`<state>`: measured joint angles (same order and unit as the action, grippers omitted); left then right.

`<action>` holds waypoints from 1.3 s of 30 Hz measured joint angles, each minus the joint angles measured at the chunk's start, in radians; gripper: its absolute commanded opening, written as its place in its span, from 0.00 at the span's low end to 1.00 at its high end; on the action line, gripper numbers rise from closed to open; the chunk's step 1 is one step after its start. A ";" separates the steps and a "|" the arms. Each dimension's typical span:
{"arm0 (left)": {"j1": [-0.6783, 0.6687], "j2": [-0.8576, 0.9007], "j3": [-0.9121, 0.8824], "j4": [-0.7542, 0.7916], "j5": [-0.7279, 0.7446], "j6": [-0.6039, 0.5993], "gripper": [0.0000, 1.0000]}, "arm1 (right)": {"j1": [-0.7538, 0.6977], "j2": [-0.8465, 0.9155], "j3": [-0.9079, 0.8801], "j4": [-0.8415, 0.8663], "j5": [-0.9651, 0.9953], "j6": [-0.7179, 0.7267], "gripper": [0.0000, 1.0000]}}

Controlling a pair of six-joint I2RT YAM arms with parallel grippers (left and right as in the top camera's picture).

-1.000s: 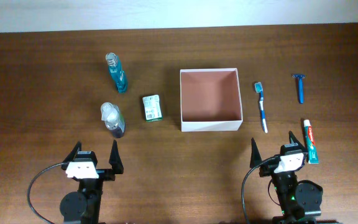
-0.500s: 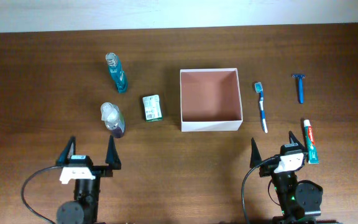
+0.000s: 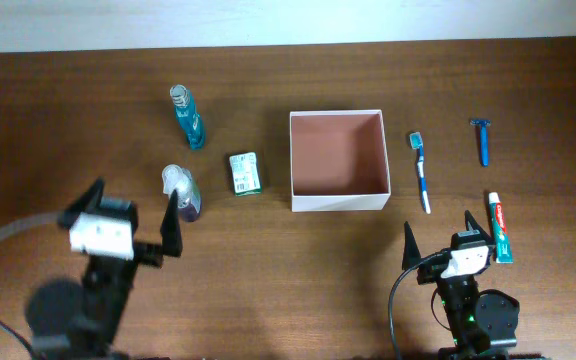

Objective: Pack container
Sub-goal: 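Move the left gripper over the teal Listerine bottle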

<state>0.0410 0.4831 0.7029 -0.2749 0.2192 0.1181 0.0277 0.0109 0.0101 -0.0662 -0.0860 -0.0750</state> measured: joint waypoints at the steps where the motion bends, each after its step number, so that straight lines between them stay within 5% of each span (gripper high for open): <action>1: 0.000 0.068 0.076 -0.041 0.051 0.029 0.99 | 0.000 0.000 0.000 0.000 0.000 0.000 0.98; 7: 0.000 0.367 0.355 -0.198 0.218 0.125 0.99 | 0.000 0.000 0.000 0.000 0.000 0.000 0.98; 13: 0.000 0.707 0.737 -0.618 0.142 0.072 0.99 | 0.000 0.000 0.000 0.000 0.000 0.000 0.99; 17: -0.008 0.894 0.931 -0.747 0.121 0.060 0.99 | 0.000 0.000 0.000 0.000 0.000 0.000 0.98; 39: -0.121 1.283 0.995 -0.565 -0.153 -0.157 0.99 | 0.000 0.000 0.000 0.000 0.000 0.000 0.99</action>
<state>-0.0795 1.7664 1.6974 -0.8398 0.0666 -0.0391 0.0277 0.0109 0.0101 -0.0666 -0.0856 -0.0753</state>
